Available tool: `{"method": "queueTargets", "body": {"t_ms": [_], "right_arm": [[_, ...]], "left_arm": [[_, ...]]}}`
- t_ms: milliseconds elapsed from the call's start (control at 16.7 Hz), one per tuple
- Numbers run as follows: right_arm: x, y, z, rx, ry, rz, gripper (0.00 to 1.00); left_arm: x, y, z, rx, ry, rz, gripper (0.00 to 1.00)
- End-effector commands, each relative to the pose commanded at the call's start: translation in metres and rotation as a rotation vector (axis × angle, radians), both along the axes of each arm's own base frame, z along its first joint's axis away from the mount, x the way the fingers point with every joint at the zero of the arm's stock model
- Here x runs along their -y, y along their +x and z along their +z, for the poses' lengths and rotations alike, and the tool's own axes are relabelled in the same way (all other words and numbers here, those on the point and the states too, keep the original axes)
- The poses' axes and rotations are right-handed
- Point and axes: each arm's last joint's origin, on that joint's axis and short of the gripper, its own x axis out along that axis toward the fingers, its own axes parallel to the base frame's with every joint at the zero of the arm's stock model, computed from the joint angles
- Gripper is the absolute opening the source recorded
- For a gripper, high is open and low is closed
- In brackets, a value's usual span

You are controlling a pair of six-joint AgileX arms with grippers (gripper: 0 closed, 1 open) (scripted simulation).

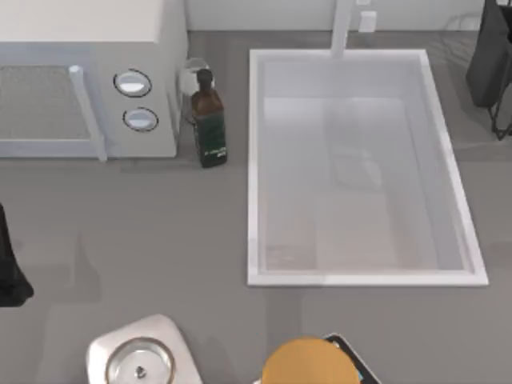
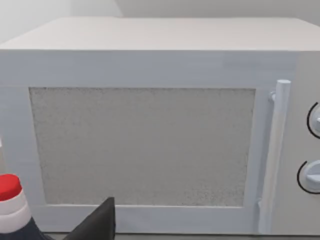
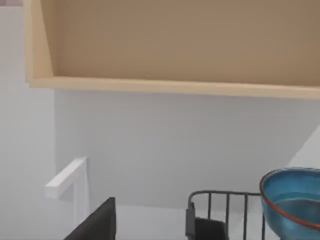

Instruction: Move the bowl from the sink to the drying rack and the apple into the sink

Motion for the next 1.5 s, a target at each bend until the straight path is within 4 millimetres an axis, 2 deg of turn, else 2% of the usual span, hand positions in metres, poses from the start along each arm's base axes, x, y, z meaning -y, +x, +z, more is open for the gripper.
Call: {"method": "queueTargets", "body": {"t_ms": [180,360,1500], "right_arm": [[-0.001,-0.004,-0.053,-0.135,0.009,-0.029,1.0],[0.0,-0.004,-0.08,-0.212,0.022,-0.074,1.0],[0.0,-0.004,-0.081,-0.217,0.023,-0.078,1.0]], "left_arm": [[0.0,0.0,0.0,0.0,0.0,0.0,1.0],[0.0,0.0,0.0,0.0,0.0,0.0,1.0],[0.0,0.0,0.0,0.0,0.0,0.0,1.0]]}}
